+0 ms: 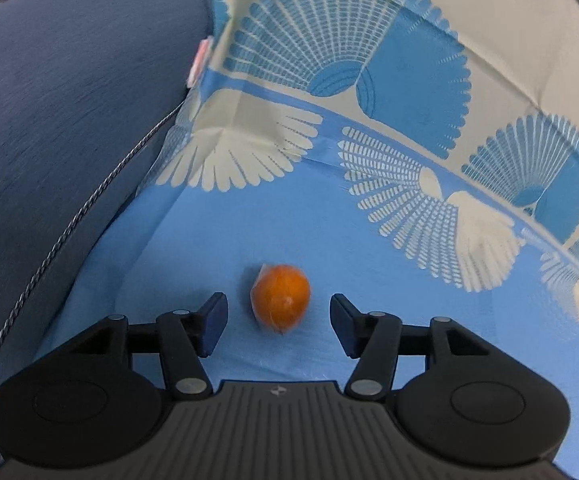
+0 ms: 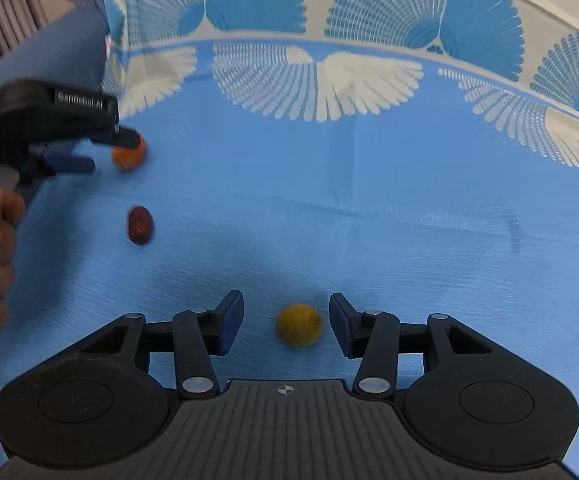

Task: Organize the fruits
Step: 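Grasp the yellow fruit with the right tool while the left grasps the bagged orange, then carry the yellow fruit with the right tool while the left carries the bagged orange over the plate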

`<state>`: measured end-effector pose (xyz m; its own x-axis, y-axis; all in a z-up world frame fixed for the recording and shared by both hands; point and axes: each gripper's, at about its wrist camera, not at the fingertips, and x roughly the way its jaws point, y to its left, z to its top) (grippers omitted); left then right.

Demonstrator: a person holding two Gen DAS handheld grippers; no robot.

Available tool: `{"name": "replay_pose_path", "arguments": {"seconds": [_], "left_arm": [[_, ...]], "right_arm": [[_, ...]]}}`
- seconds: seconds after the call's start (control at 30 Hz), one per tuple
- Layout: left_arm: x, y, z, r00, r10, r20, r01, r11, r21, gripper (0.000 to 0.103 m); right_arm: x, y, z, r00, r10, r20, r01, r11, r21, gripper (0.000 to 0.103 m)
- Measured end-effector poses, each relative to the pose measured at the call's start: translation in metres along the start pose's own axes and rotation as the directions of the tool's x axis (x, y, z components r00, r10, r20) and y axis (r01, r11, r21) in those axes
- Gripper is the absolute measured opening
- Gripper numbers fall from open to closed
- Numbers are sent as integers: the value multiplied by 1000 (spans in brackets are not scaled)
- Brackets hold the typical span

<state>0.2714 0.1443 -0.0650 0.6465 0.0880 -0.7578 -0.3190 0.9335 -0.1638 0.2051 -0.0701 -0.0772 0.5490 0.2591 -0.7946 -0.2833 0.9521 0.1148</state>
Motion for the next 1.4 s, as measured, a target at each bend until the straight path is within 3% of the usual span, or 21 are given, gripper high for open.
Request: {"name": "replay_pose_path", "arguments": {"seconds": [0.2,0.27,0.3,0.37,0.7,0.87,1.1,1.2,1.4], "left_arm": [[18,-6,-2,999,33,-27,-32,998,49,57],[18,-13,-4,997,77,-21,-75,991,110,37],[17,-14,-4,997,73,-18,-70,990,123,35],[13,-14,-4,997,81,-9,-79,988,131,35],[-46,-16,-16,996,85,37,-89,985,151,34],[-98,-27,-33,999,14,29,-19,988,155,34],[-175,-45,-69,992,-114,47,98,960,261,34],[-193,-49,-96,986,-168,12,159,949,272,34],[-200,-61,-139,976,-215,-27,212,924,318,34]], "right_arm": [[14,1,-1,999,-35,-42,34,999,-15,49],[14,2,-2,998,-42,-39,40,999,-35,45],[14,3,-3,998,-49,-37,48,998,-47,39],[13,4,-3,998,-50,-30,48,997,-67,28],[-43,1,3,997,8,78,-4,999,-42,28],[-93,-4,-9,991,-15,131,20,999,-40,28],[-157,-22,-43,982,-45,182,47,999,-5,28],[-175,-33,-62,978,-63,198,58,998,31,28],[-191,-61,-101,974,-79,214,55,992,115,28]]}}
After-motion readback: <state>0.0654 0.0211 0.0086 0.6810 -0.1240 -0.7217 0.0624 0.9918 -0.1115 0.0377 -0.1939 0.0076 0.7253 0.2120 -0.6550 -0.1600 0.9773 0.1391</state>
